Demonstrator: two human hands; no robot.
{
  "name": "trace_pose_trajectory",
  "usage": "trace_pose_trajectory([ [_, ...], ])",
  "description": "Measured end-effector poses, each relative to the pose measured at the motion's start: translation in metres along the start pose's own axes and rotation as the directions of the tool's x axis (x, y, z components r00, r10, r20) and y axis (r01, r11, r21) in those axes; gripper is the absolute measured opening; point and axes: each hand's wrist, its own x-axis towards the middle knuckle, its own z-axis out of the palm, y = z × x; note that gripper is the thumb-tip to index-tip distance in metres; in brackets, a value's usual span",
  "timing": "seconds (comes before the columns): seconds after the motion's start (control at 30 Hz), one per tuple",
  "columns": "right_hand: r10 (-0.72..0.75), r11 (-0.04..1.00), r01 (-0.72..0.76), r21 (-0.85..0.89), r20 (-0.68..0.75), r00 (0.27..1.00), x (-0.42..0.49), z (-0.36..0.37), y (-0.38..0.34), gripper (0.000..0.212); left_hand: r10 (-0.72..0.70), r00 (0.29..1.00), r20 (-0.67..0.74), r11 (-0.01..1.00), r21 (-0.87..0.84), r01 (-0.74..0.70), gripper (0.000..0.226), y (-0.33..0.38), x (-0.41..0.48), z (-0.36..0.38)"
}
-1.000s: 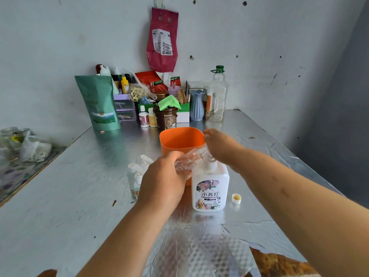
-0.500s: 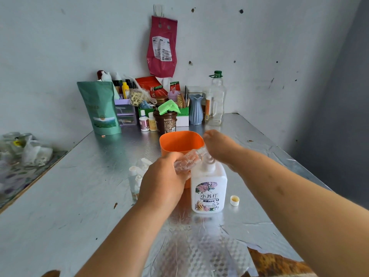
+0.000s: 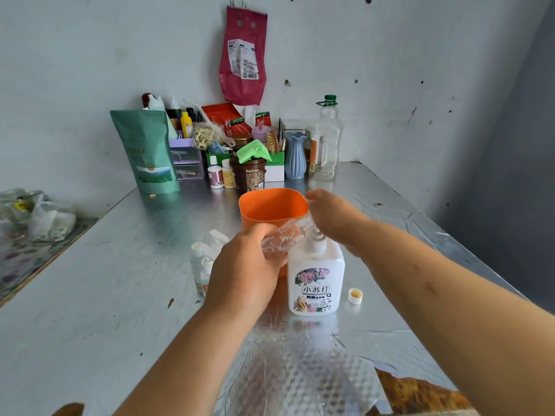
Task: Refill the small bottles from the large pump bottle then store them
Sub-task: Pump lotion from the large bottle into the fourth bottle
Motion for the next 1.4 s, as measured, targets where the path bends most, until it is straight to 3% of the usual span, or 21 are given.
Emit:
trace_pose_trajectory([
  [0.2, 0.010, 1.000, -0.010, -0.016, 0.004, 1.000, 0.004, 0.008, 0.003, 0.050, -0.026, 1.000, 0.016, 0.999, 0.027, 0.026, 0.029, -0.001, -0.001, 0.002],
  [0.5, -0.024, 0.998, 0.023, -0.057, -0.014, 1.000, -0.004, -0.006, 0.001, 0.039, 0.012, 1.000, 0.001, 1.000, 0.027, -0.012, 0.027, 0.006, 0.000, -0.003],
  [0.6, -0.038, 0.988, 0.037, -0.148, -0.001, 0.999, -0.002, -0.002, -0.002, 0.039, 0.013, 1.000, 0.001, 1.000, 0.024, -0.013, 0.027, 0.006, -0.001, -0.004],
  [0.87, -0.015, 0.996, 0.018, -0.089, 0.034, 0.999, 0.005, -0.001, 0.000, 0.038, 0.007, 1.000, 0.004, 1.000, 0.007, -0.007, 0.028, 0.000, 0.000, -0.001],
  [1.07, -0.018, 0.997, 0.020, -0.070, 0.032, 0.999, 0.014, 0.011, 0.007, 0.049, -0.017, 1.000, 0.010, 0.999, 0.032, 0.017, 0.029, -0.004, 0.001, 0.003],
  [1.4, -0.014, 0.997, 0.011, -0.072, -0.044, 0.999, 0.007, 0.001, 0.005, 0.038, 0.006, 1.000, -0.012, 0.998, 0.055, -0.005, 0.029, 0.002, 0.001, -0.001],
])
